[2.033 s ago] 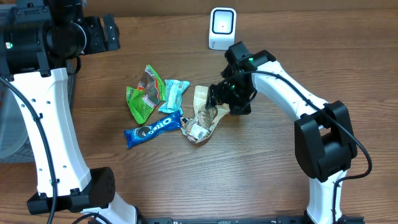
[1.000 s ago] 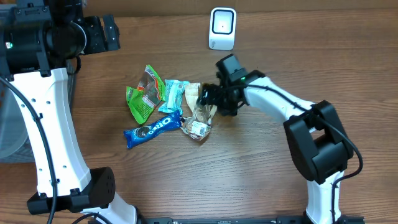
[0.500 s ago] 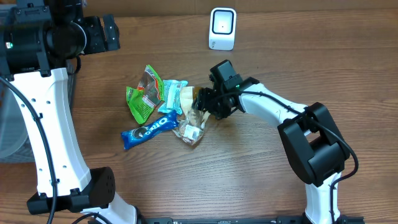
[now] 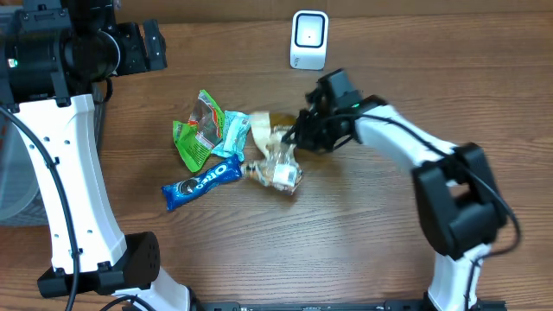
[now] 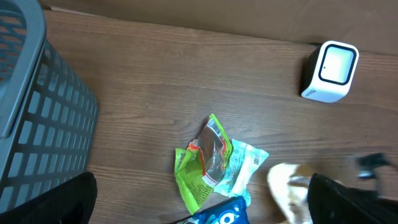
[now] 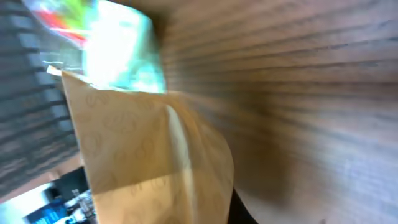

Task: Scan the item barcode
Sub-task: 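Lift the gold pouch and hold it up to the white scanner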

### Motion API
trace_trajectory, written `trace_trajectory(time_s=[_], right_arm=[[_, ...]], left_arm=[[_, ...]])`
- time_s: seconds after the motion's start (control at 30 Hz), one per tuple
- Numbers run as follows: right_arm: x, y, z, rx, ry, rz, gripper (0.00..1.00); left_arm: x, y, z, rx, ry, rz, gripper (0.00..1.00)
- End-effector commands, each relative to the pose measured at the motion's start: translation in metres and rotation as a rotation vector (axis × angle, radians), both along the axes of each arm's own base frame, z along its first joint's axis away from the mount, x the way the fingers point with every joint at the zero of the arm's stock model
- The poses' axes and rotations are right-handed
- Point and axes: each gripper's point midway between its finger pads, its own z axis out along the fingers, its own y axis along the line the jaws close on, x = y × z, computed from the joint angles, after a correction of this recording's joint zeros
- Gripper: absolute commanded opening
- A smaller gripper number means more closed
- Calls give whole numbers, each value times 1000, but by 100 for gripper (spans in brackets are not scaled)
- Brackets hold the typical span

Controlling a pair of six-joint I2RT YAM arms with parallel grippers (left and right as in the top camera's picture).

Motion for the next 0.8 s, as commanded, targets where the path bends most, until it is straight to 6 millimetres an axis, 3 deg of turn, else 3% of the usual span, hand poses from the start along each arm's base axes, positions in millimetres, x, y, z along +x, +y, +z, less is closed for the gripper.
trace_trajectory(time_s=[0.0,0.17,0.3,0.47,0.77], right_arm=[[17,-11,137,184,-182,-46,4],[22,-46,217,222,-295,-157,4],[28,-67,262,235,-355,-238,4],[36,-71,284,250,-382,-295,4],[69,-88,341,270,-596,-459,4]], left_arm=[[2,1,-2,-2,4,11,100],[2,1,-2,-2,4,11,100],[2,1,-2,-2,4,11,100],[2,1,-2,-2,4,11,100],[2,1,-2,-2,4,11,100]])
